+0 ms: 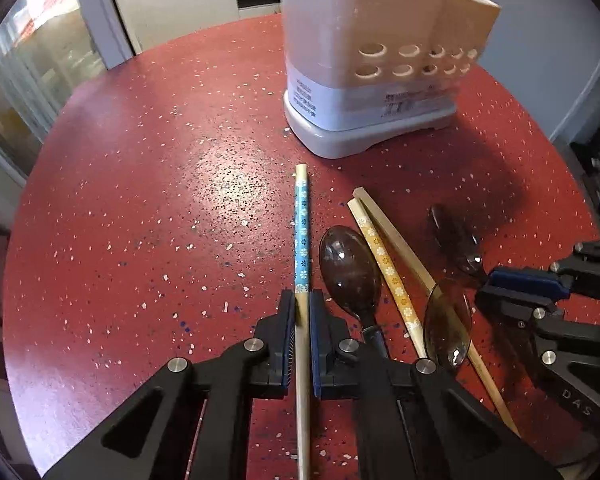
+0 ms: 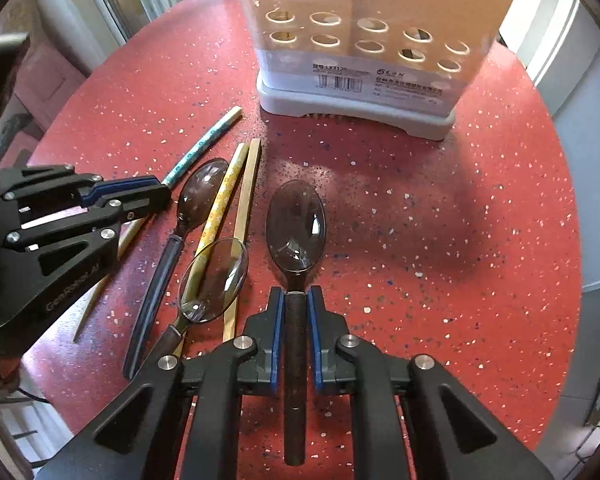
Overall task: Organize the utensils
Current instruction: 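Grasp the blue-patterned chopstick with the left tool while the right tool grasps a dark spoon, then lift chopstick and spoon and lower both into the beige holder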
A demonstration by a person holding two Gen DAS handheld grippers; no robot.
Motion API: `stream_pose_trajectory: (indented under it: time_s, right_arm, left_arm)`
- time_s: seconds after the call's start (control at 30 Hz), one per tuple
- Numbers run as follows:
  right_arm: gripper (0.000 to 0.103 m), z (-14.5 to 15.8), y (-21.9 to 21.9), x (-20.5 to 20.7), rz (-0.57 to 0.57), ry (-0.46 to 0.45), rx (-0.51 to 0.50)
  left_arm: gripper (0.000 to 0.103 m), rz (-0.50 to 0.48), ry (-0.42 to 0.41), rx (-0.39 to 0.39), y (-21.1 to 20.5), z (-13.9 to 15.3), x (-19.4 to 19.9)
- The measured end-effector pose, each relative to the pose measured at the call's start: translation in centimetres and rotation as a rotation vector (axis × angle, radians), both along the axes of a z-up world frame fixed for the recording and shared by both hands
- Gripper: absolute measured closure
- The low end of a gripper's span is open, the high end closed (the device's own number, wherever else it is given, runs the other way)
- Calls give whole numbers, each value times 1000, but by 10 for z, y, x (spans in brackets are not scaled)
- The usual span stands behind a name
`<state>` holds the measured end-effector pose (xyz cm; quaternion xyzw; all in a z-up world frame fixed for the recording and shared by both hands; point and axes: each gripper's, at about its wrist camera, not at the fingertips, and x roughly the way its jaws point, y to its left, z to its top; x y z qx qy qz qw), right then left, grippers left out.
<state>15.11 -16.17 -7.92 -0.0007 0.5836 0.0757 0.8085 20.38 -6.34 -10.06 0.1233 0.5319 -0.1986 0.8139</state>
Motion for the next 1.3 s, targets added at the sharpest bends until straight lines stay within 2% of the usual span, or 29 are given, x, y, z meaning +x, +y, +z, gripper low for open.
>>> stream_pose_trajectory:
  time_s: [0.3,0.5,0.77,1.0,1.3]
  right_arm:
    - [90,18,-40,-17,-3,-78,139]
    - [90,36,-67,-28,-19,-127,210]
    - [90,77,-98,-36,-34,-234,267]
    - [90,120,-116,-28,-38,-344,311]
    - [90,163,-115,12,-32,-461,329]
  left_arm:
    - [68,129,-117,-165,30,30,-32]
    - [68,161,-209,-291,39,72,-54]
    - [68,185,-284,-441,44,124,-58]
    - [68,213,-384,-497,33,162,-48]
    - [68,256,-475,-520,15,190,-1]
